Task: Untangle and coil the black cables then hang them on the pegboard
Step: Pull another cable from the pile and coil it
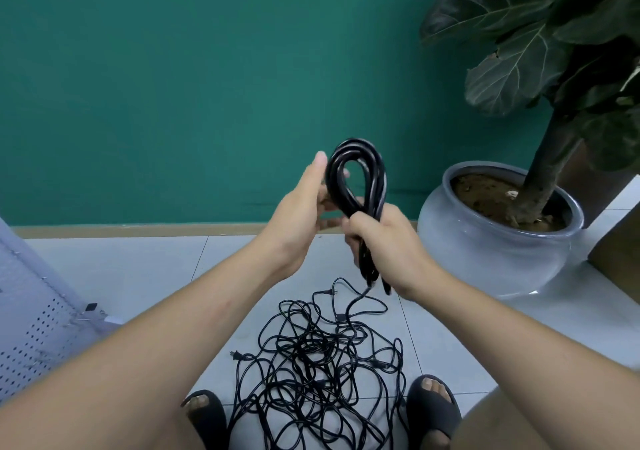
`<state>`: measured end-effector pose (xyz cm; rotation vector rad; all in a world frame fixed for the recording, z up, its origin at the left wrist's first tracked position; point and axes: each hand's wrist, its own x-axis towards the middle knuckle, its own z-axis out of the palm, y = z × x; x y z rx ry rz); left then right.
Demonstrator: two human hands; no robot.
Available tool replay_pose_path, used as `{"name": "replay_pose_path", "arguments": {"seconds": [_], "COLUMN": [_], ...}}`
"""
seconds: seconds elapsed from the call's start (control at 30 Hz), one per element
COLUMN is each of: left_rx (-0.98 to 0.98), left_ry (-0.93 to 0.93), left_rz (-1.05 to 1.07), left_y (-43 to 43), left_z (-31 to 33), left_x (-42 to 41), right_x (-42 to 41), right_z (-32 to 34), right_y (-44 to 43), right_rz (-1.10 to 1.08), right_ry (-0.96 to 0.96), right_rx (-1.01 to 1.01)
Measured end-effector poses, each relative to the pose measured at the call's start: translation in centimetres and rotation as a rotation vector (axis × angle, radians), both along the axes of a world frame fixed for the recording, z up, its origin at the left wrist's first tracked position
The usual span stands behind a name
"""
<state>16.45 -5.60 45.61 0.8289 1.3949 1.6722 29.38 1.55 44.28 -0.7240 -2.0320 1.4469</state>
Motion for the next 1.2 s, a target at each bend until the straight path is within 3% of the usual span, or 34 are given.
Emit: {"name": "replay_pose_path", "arguments": {"seconds": [0.27,0.43,0.6,0.8,0.9,1.0,1.2], "left_rx": [-0.358,-0.318,-0.378,-0.321,-0.182,-0.031,0.08], "left_ry": [0.487,0.481,0.469,0.899,0.965,0.898,0.809], "left_rz": [-0.335,-0.366,-0.476,-0.42,-0.254,-0.078,0.004], "left_y": [-1.0,-1.1,-2.1,-3.9,-4.2,-4.2,-5.1], "left_z": [-6.0,-6.9,-6.3,-3.1,-1.1,0.5,2.2], "left_x": [3.2,5.0,5.9,6.4,4.9,2.8,1.2], "right_x": [1.0,0.9,0.9,0.9,0.6,0.3,1.1], "right_z": [1.2,1.5,1.5,0.8,0.4,0.1,0.6], "right_y": [1.7,2.4,3.5,5.1,4.8,3.6,-0.1], "right_rz": [-0.102,-0.22,-0.366,-0.496,-0.427,-0.254,0.124], "right_ry": [0.206,0.281,0.26,0.139,-0.006,-0.081,-0.057], "right_rx": [-0.088,-0.123,0.103,0.189,0.253,0.29,0.074]}}
